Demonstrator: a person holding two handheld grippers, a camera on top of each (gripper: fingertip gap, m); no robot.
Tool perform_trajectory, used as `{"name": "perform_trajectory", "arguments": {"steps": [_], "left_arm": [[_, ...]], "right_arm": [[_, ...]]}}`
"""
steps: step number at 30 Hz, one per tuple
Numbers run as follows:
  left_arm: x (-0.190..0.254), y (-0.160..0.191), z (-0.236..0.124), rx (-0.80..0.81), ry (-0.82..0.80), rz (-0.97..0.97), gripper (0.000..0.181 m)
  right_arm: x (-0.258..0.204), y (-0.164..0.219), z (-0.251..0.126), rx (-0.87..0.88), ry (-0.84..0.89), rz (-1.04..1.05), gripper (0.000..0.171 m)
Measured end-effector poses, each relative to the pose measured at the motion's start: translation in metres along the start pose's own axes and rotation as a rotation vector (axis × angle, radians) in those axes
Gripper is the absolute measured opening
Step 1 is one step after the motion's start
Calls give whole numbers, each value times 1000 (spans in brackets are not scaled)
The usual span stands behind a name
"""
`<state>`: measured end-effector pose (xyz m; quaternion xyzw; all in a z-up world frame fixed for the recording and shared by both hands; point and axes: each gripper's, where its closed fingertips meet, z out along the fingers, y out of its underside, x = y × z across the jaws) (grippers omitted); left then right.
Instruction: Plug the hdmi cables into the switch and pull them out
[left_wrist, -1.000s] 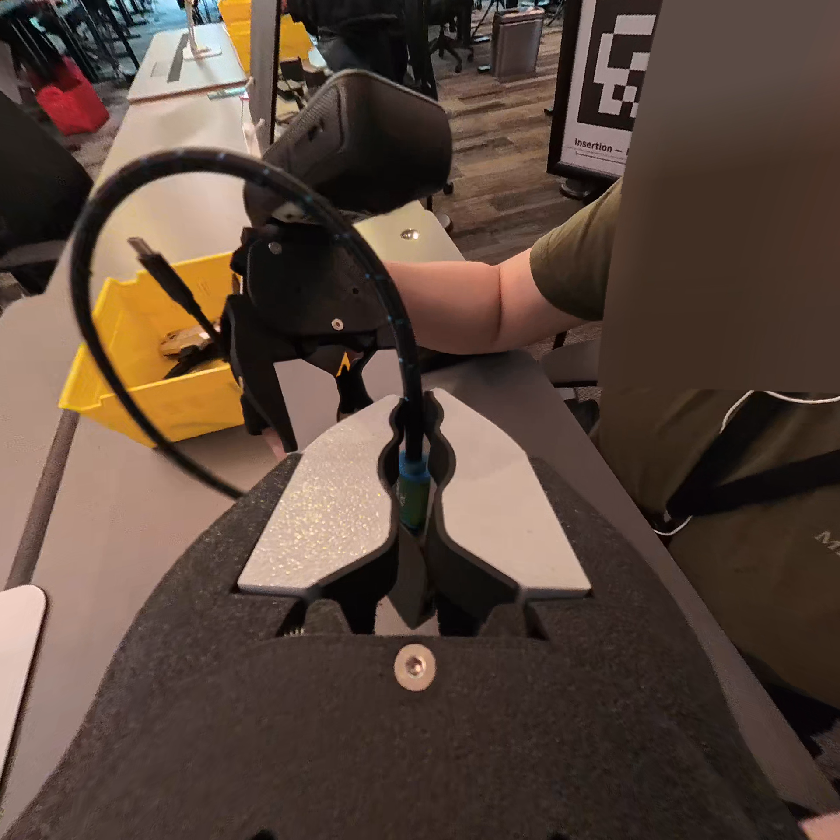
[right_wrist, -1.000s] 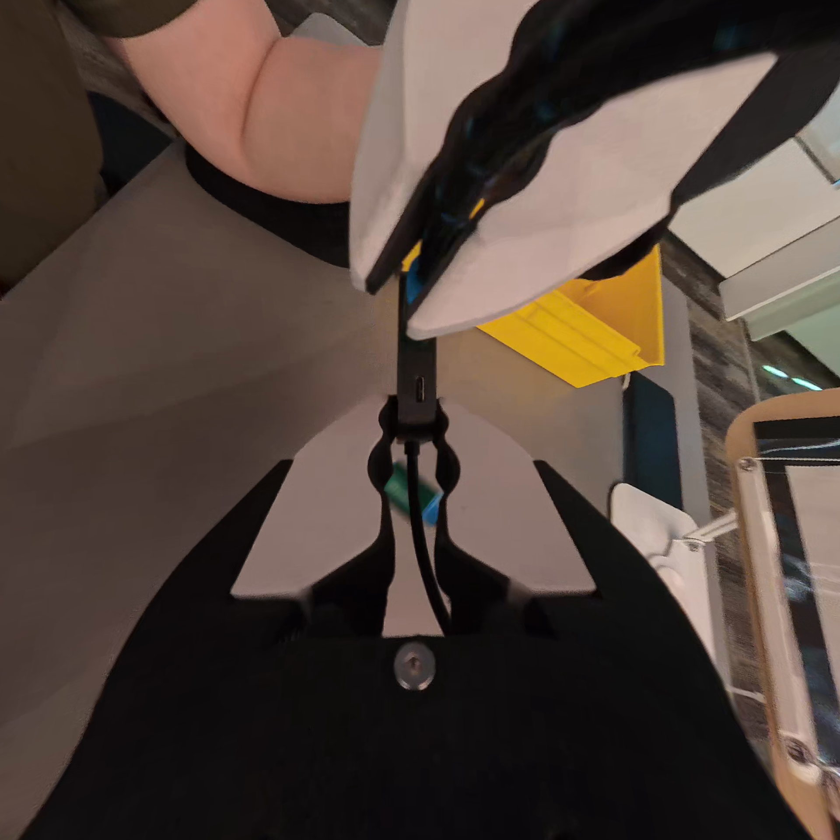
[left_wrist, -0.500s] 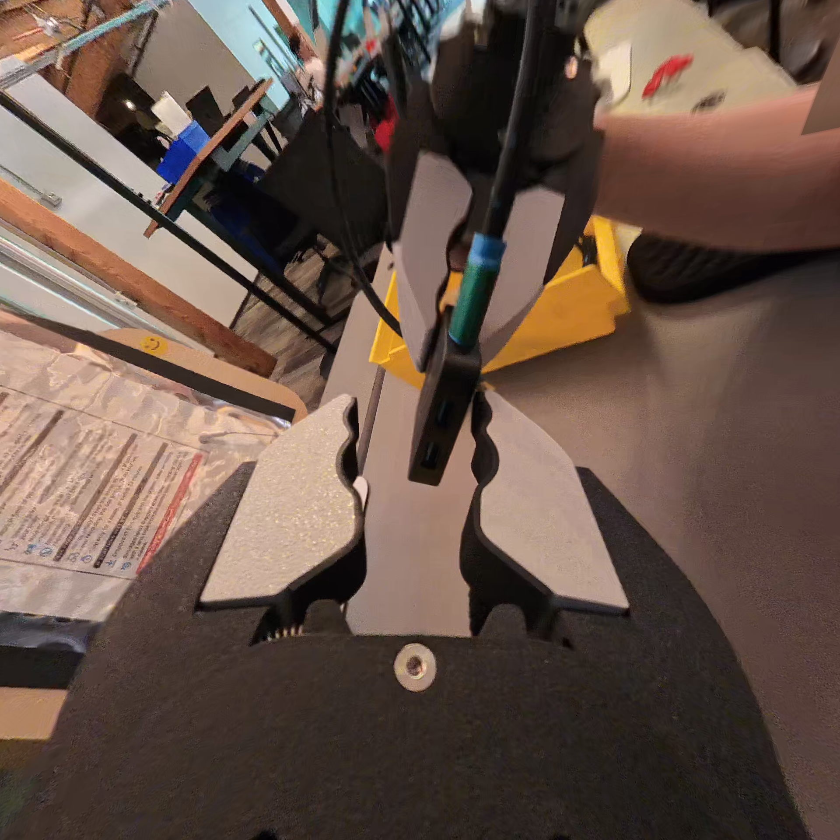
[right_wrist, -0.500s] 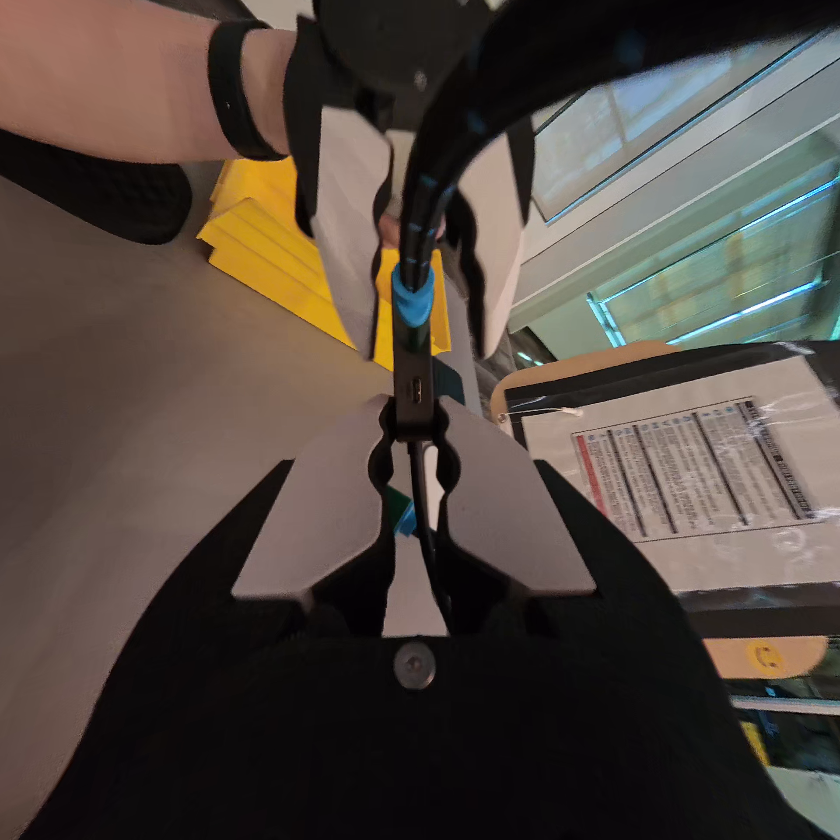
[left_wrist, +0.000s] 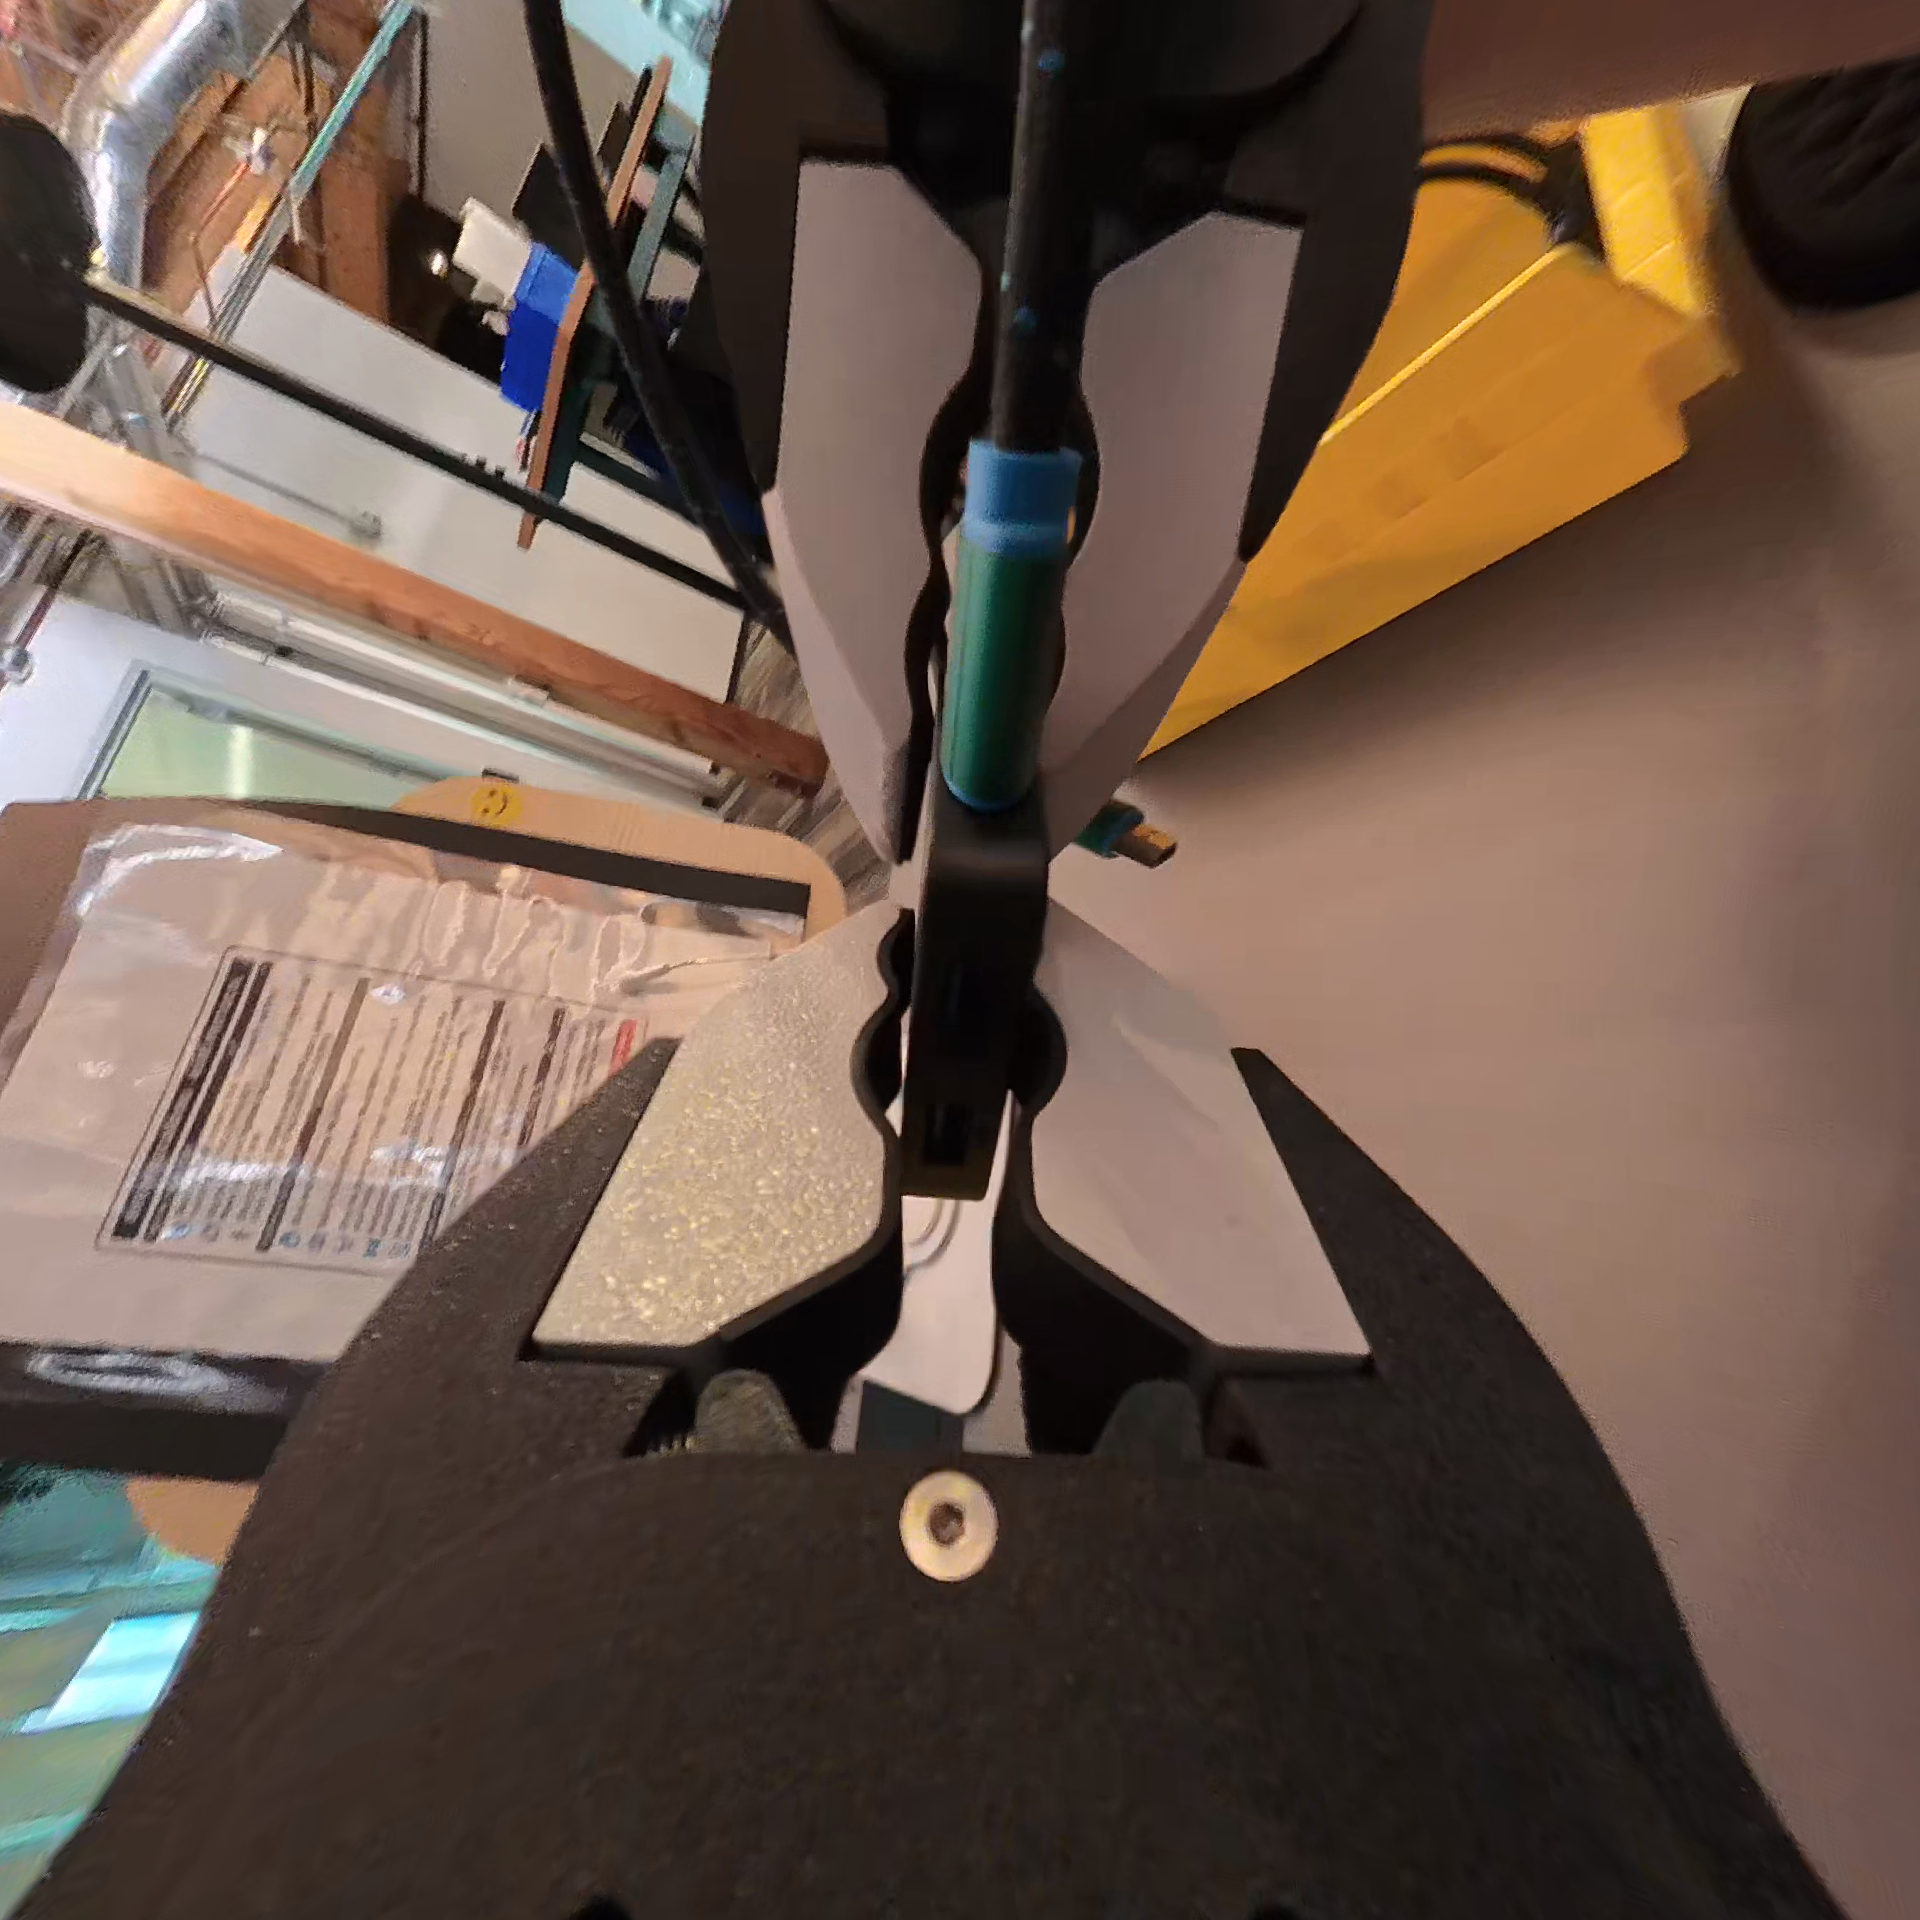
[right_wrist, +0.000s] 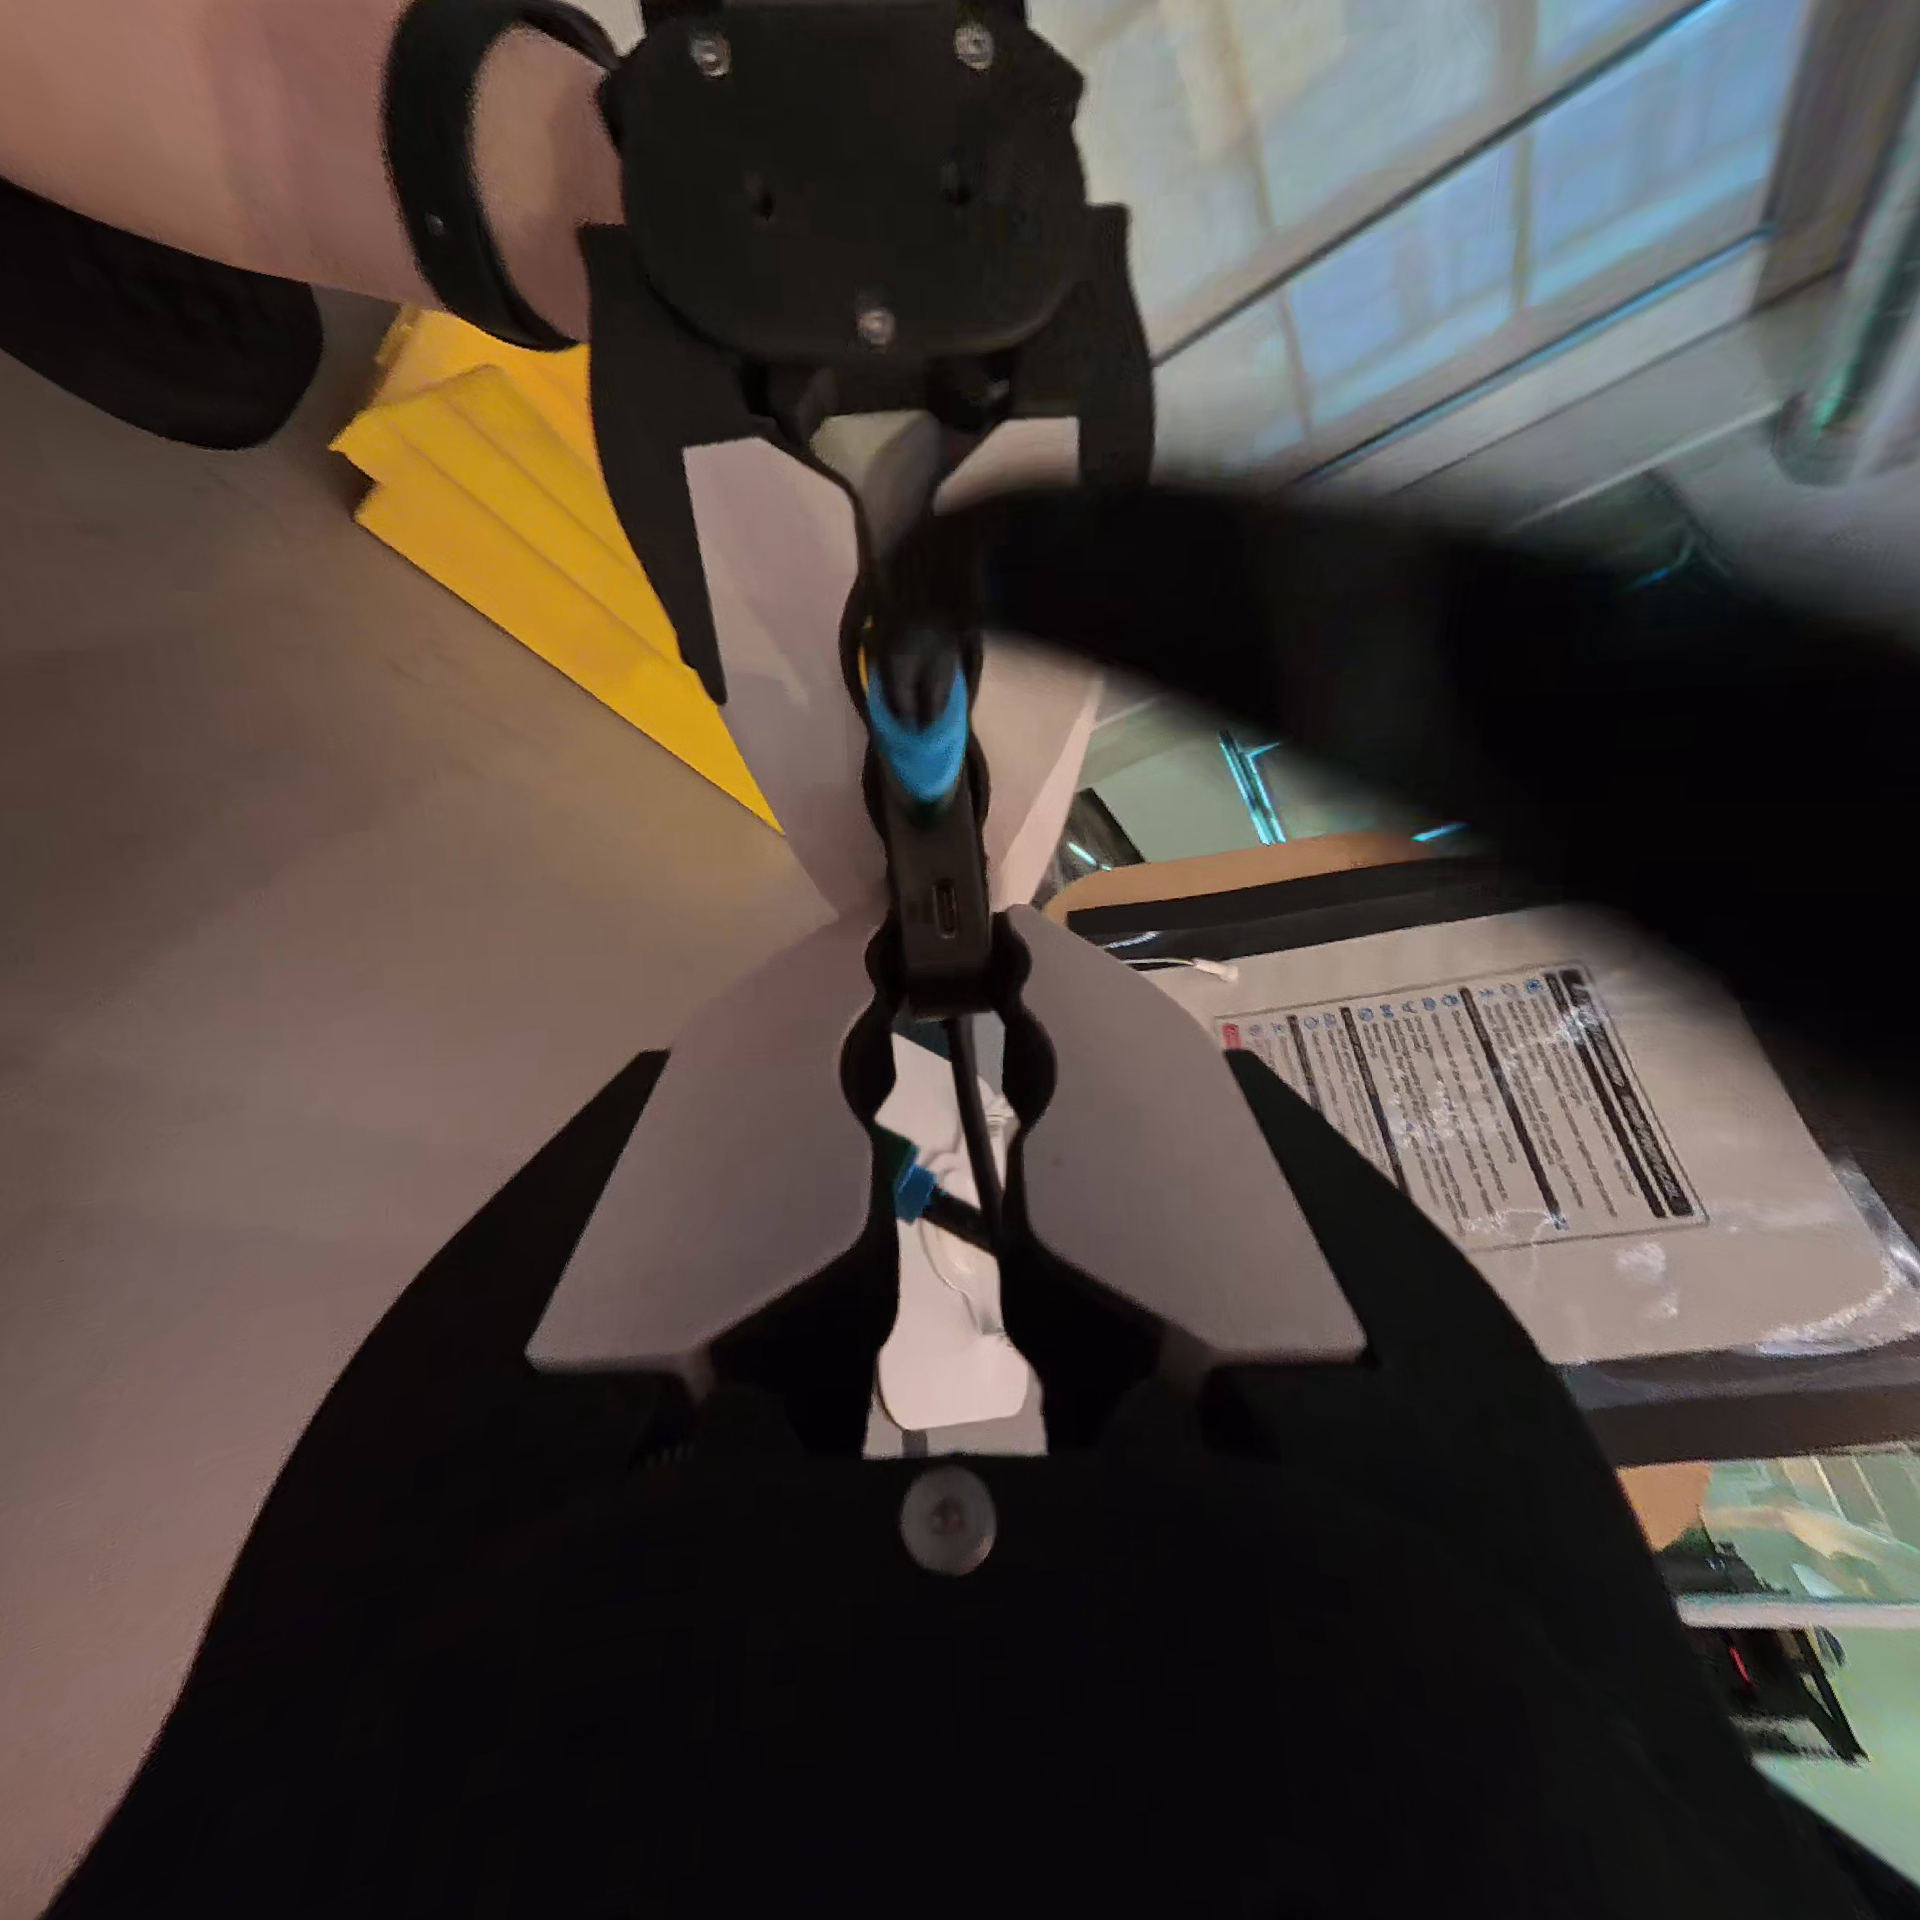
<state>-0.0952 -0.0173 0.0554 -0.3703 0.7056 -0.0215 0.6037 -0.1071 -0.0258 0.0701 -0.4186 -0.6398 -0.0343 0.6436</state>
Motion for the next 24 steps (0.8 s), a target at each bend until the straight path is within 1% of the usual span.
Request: {"name": "perform_trajectory", "arguments": {"steps": [1, 3, 4, 7, 9, 11, 12, 14, 17, 19, 23, 24], "left_arm": [[-6, 6, 1, -36, -37, 3, 14], [-21, 24, 1, -126, -117, 1, 14], [-30, 33, -1, -171, -161, -12, 14], [-52, 52, -7, -249, -291, -37, 13], [-63, 58, -12, -288, -370, -2, 13], [-69, 61, -15, -313, -420, 35, 13], [-69, 61, -14, -316, -422, 52, 13], [-70, 63, -14, -331, -439, 84, 13], [-73, 63, -15, -337, -466, 122, 13], [-73, 62, -15, -331, -470, 138, 13], [-70, 55, -13, -309, -469, 169, 14], [-69, 55, -12, -311, -466, 173, 14]], "right_arm": [[6, 1, -1, 4, 39, 7, 18], [21, -1, -5, 37, 126, 36, 27], [29, -4, -8, 62, 172, 61, 24], [41, -10, -11, 140, 245, 178, 23], [40, -4, -1, 119, 223, 312, 22], [35, 1, 13, 86, 185, 461, 26], [32, 0, 19, 88, 159, 534, 31], [30, -8, 28, 121, 143, 669, 34], [35, -6, 32, 121, 212, 790, 32], [38, -5, 30, 121, 244, 816, 30], [42, -5, 27, 121, 287, 800, 28], [41, -5, 28, 114, 272, 800, 24]]}}
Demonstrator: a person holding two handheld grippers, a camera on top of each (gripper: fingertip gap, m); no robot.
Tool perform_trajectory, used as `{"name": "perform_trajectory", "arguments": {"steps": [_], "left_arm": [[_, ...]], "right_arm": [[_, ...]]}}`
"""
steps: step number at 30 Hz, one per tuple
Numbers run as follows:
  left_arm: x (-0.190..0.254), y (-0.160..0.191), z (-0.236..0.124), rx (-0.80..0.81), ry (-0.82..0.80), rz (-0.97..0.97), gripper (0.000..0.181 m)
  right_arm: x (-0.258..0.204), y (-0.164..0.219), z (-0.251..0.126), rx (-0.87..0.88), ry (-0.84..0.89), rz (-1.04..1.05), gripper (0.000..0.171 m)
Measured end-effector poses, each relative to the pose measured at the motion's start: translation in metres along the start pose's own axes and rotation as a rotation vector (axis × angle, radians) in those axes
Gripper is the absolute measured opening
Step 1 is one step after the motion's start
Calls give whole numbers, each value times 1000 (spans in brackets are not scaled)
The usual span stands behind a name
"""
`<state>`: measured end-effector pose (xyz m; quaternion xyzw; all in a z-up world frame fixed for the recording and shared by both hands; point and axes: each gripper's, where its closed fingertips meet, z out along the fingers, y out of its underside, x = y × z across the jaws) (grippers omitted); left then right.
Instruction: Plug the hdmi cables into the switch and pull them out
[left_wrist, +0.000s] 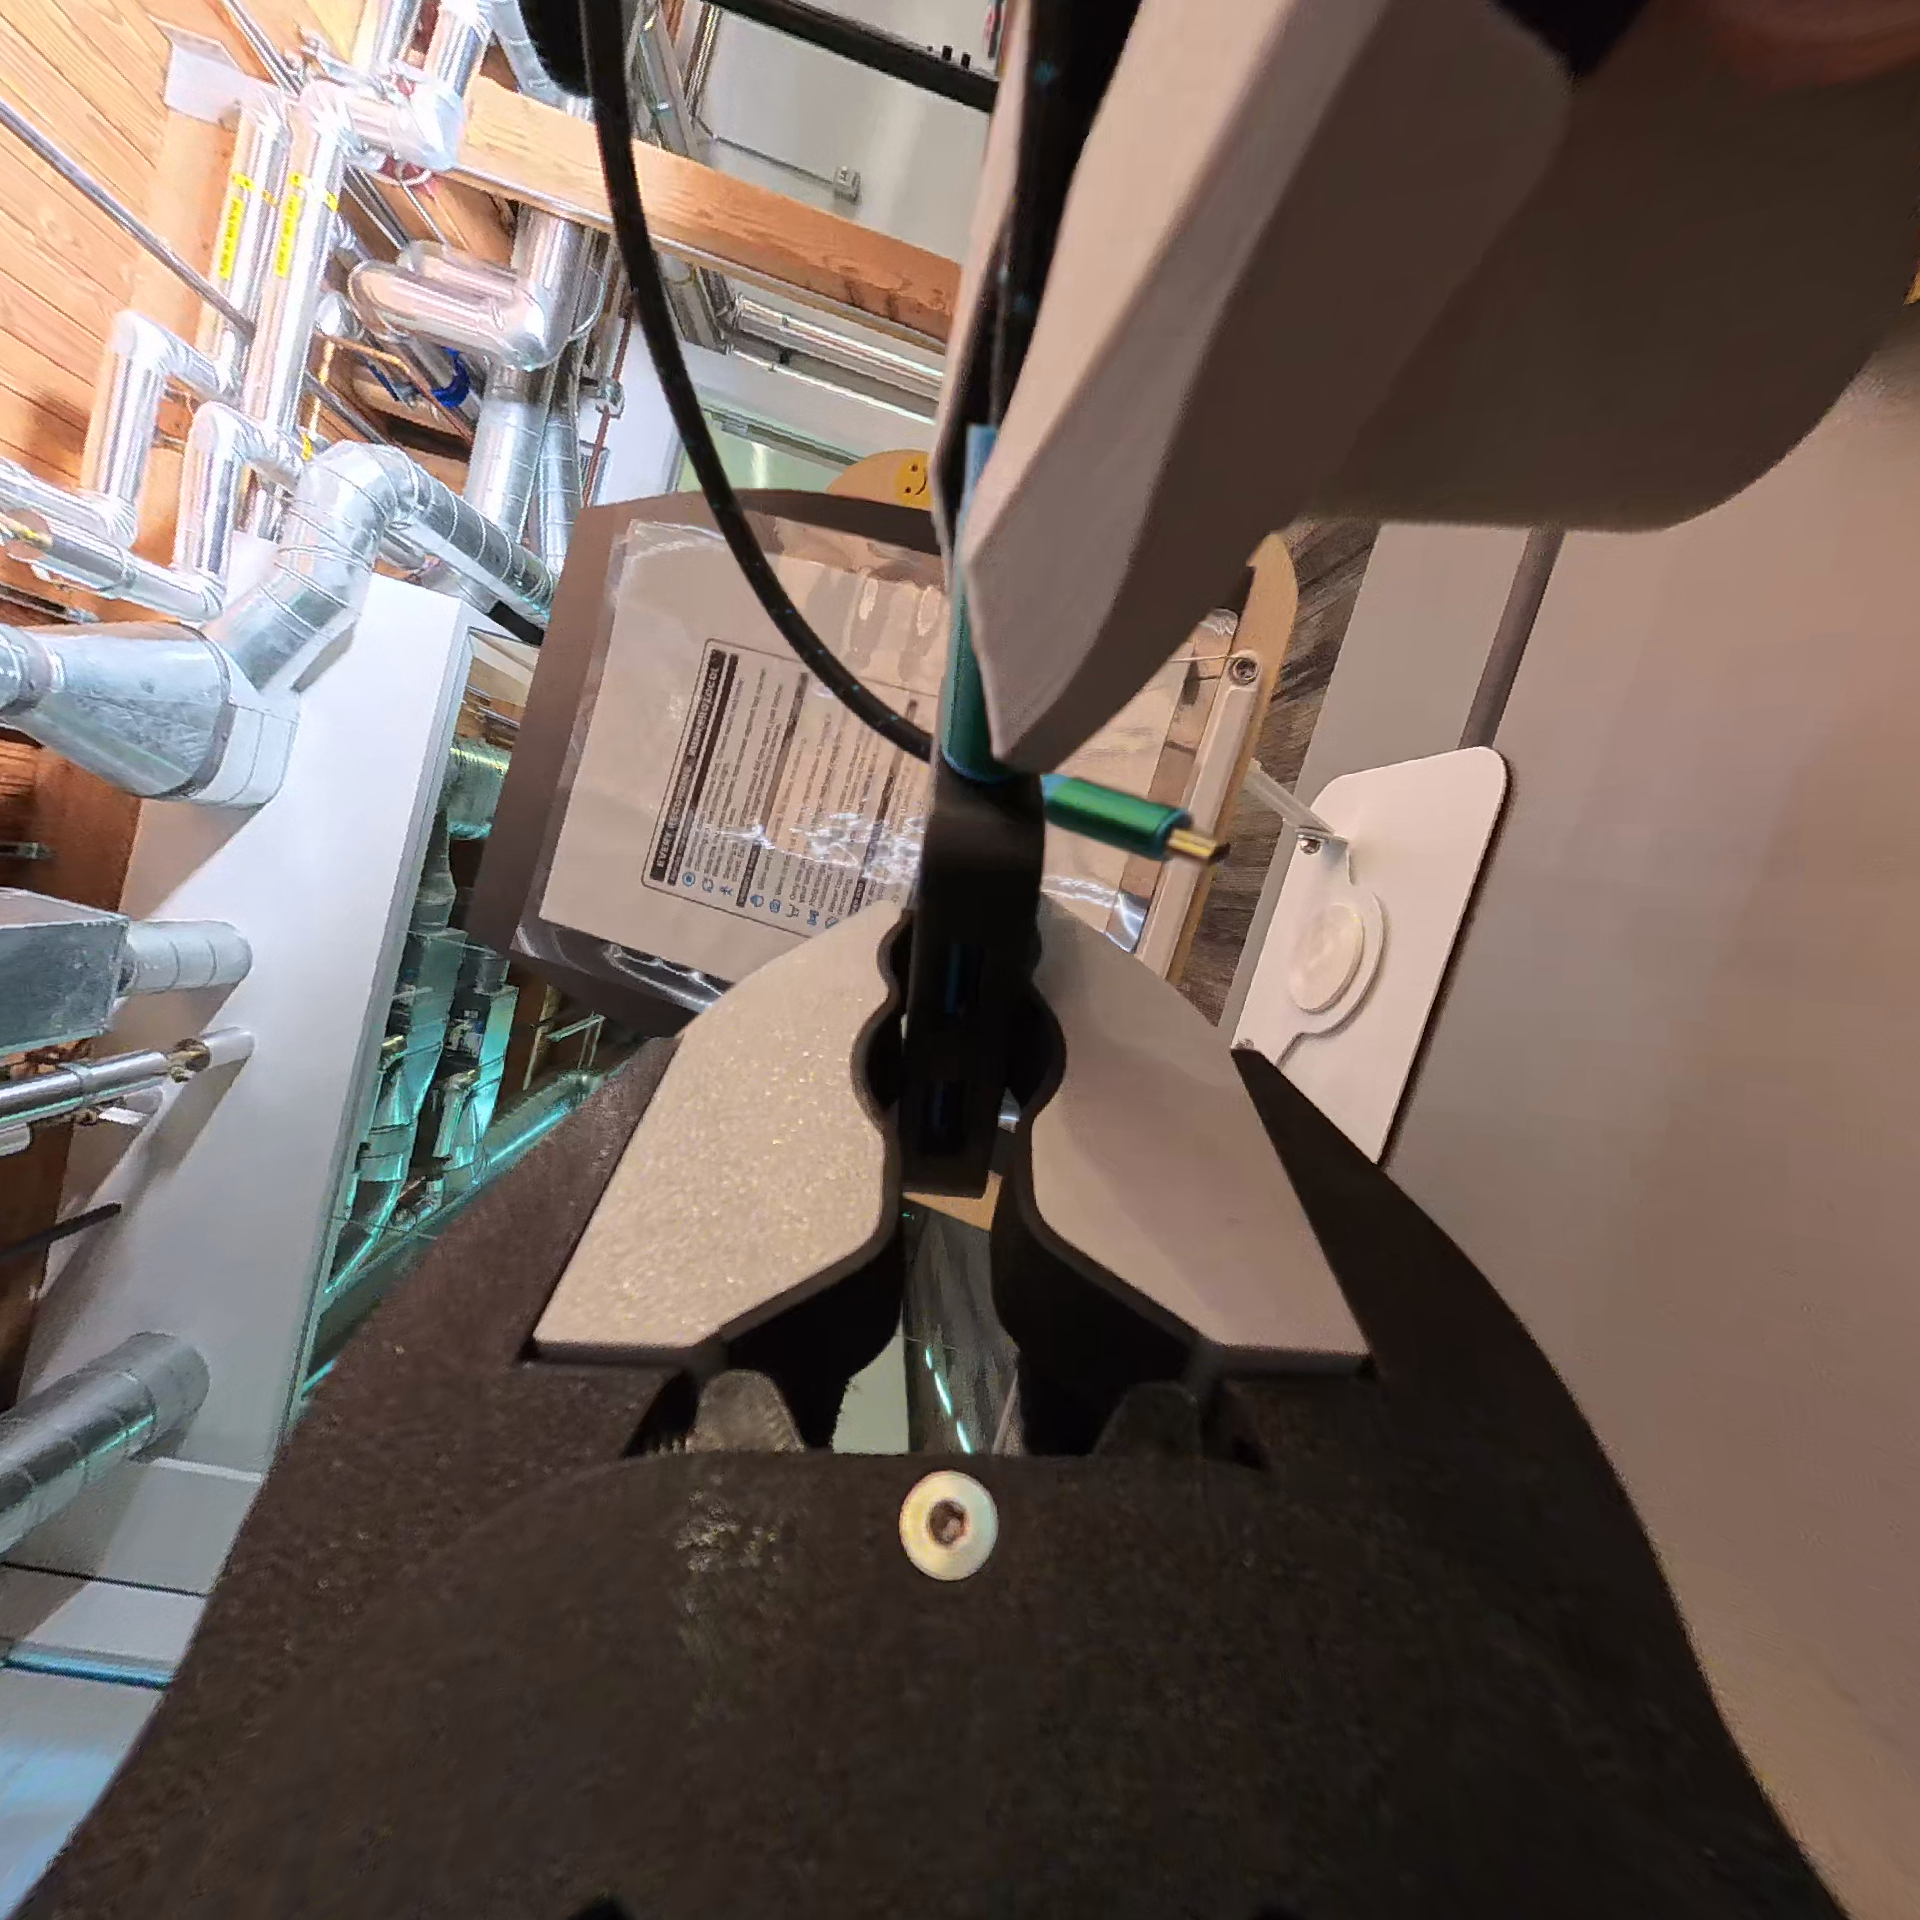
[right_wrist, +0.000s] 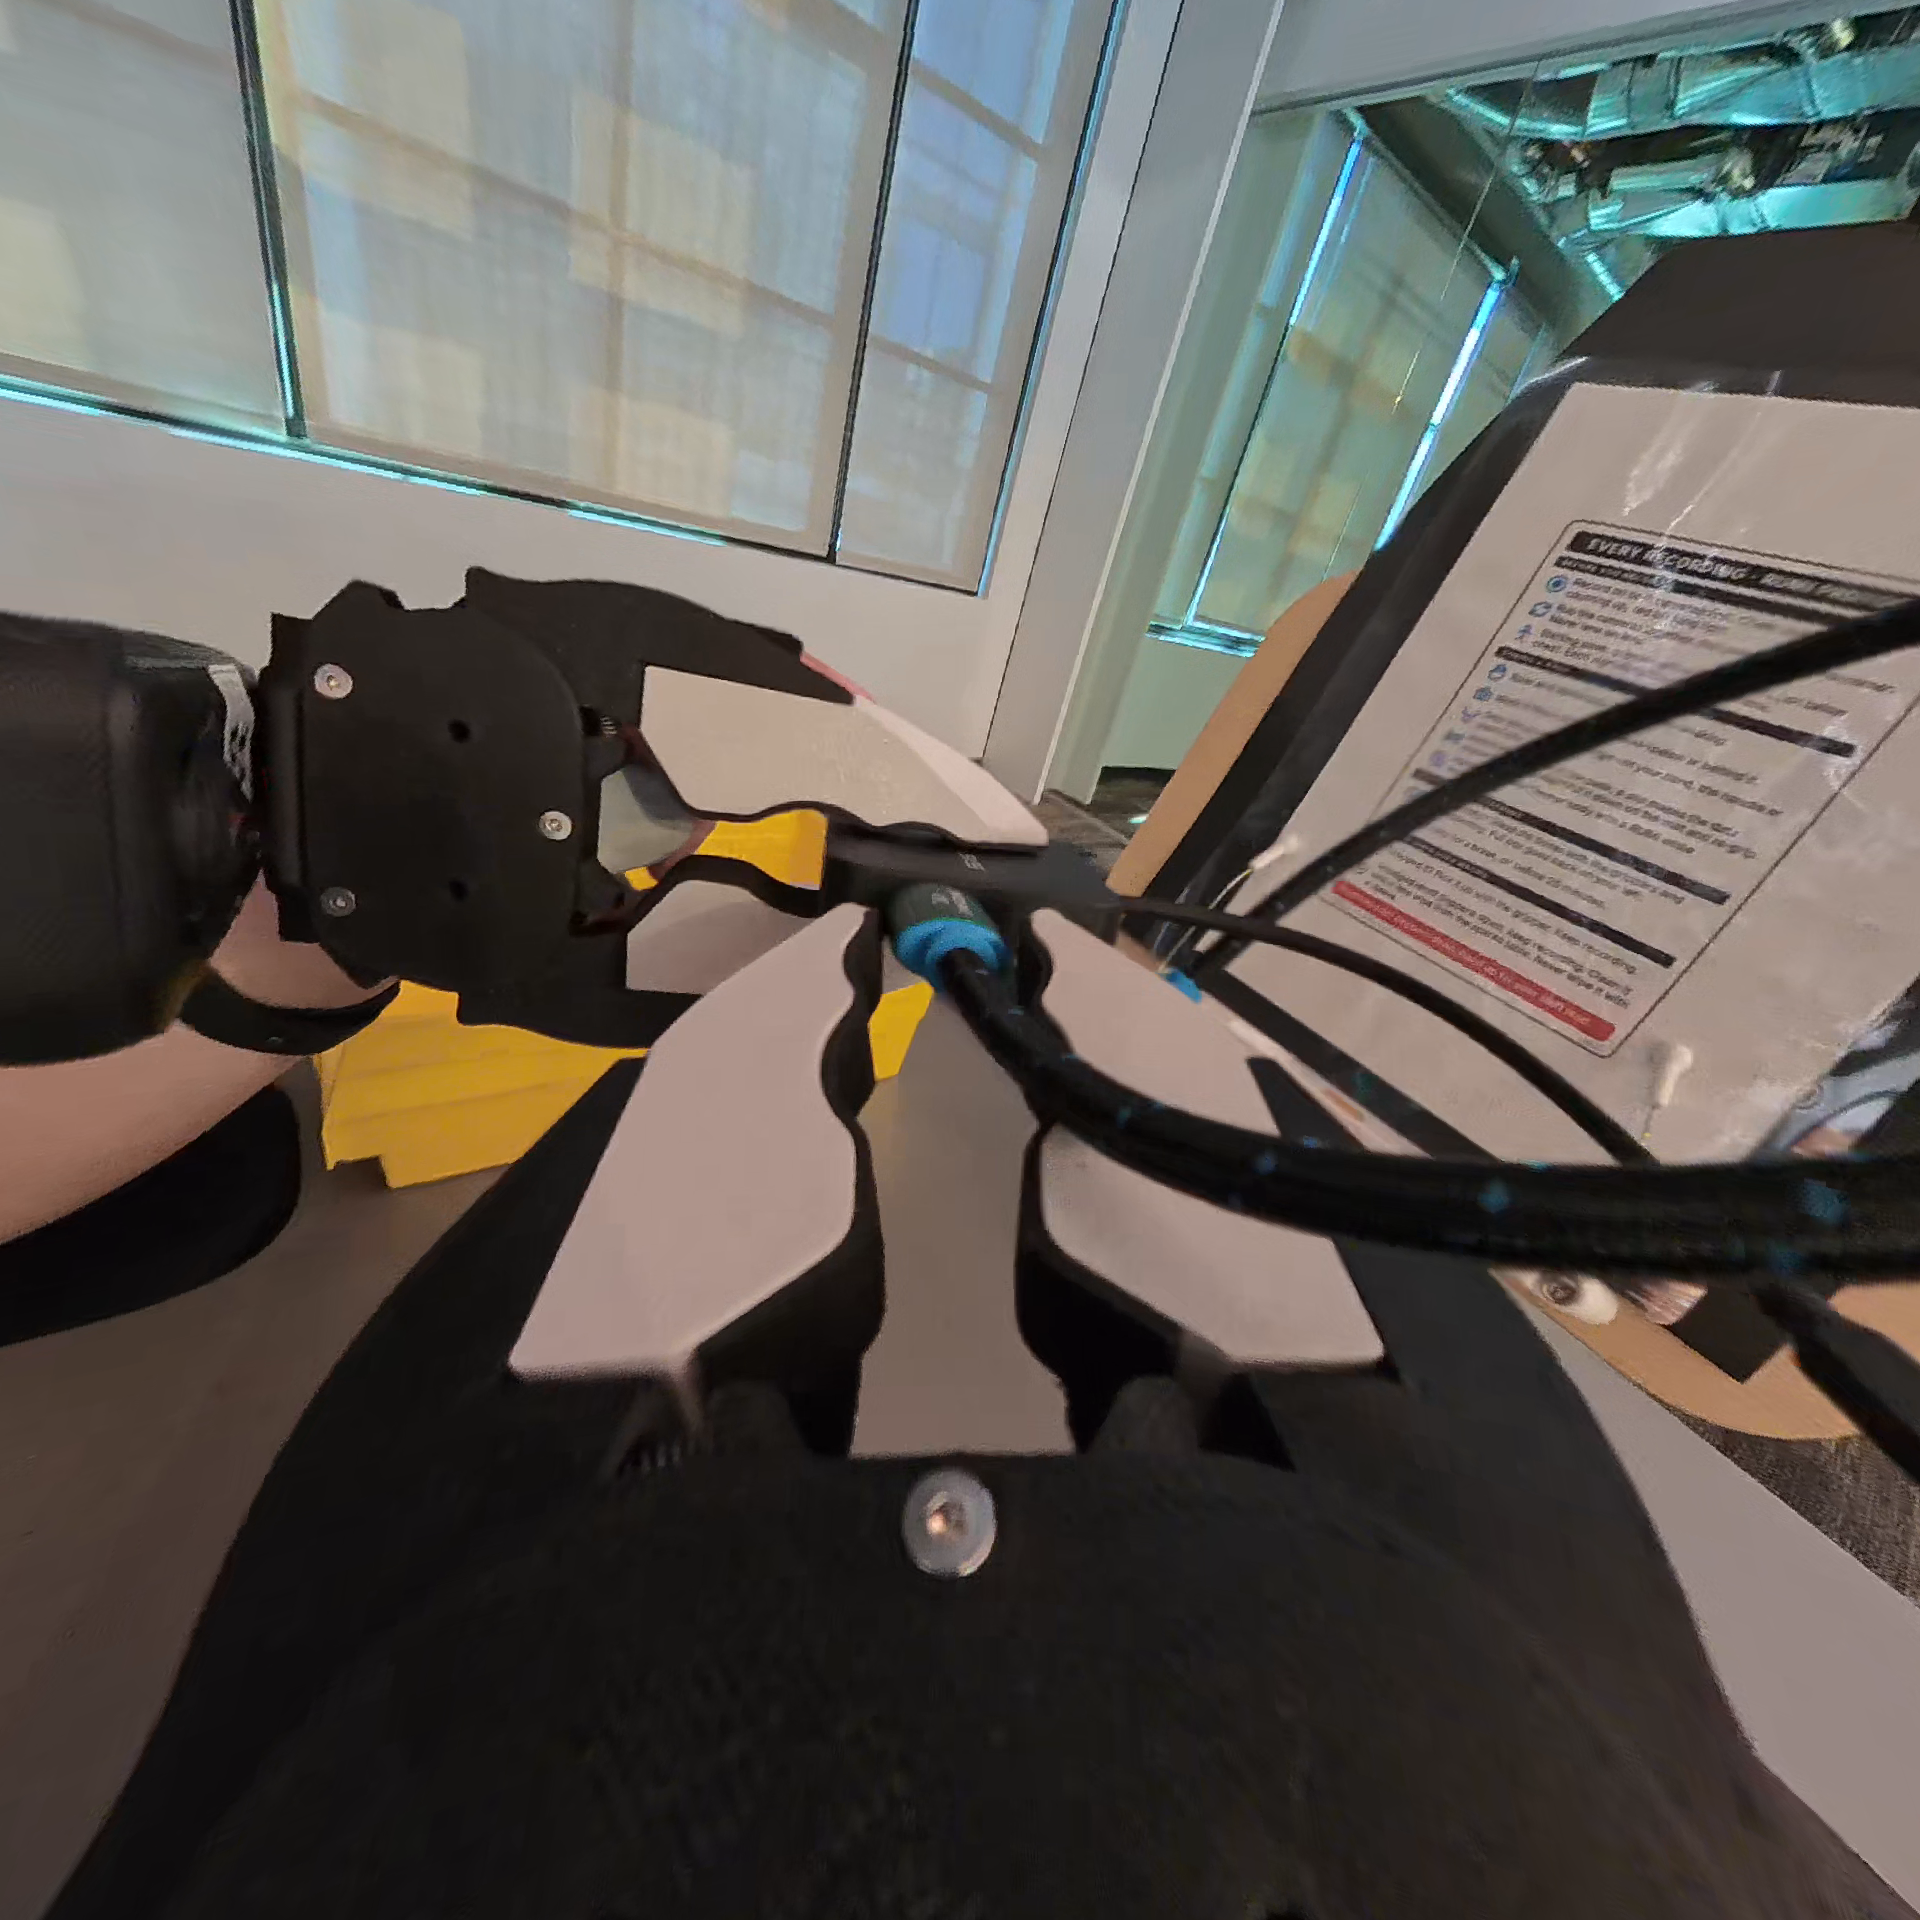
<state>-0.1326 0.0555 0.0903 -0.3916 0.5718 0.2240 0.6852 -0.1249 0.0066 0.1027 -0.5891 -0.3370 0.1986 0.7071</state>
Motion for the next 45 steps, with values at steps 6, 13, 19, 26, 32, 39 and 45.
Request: {"name": "perform_trajectory", "arguments": {"steps": [6, 13, 19, 26, 32, 39, 45], "left_arm": [[3, -1, 2, 0, -5, 13, 14], [-3, -4, 0, 19, 4, -44, 14], [-7, -6, -3, 30, 9, -74, 15], [-9, -7, -5, 34, 13, -84, 14], [-8, -6, -4, 29, 23, -87, 15], [-9, -6, -4, 44, 20, -79, 15], [-20, 24, -2, -93, -11, -63, 13]], "right_arm": [[-2, 4, 0, -40, -34, 30, 21], [-3, -2, -2, -14, -14, 5, 21], [-6, -7, -3, 1, 29, -26, 21], [-8, -11, -4, -2, 67, -74, 21], [-7, -9, -5, 0, -15, 64, 21], [-8, -8, -4, -35, 29, -16, 21], [-8, -24, -16, 34, -62, 19, 19]]}}
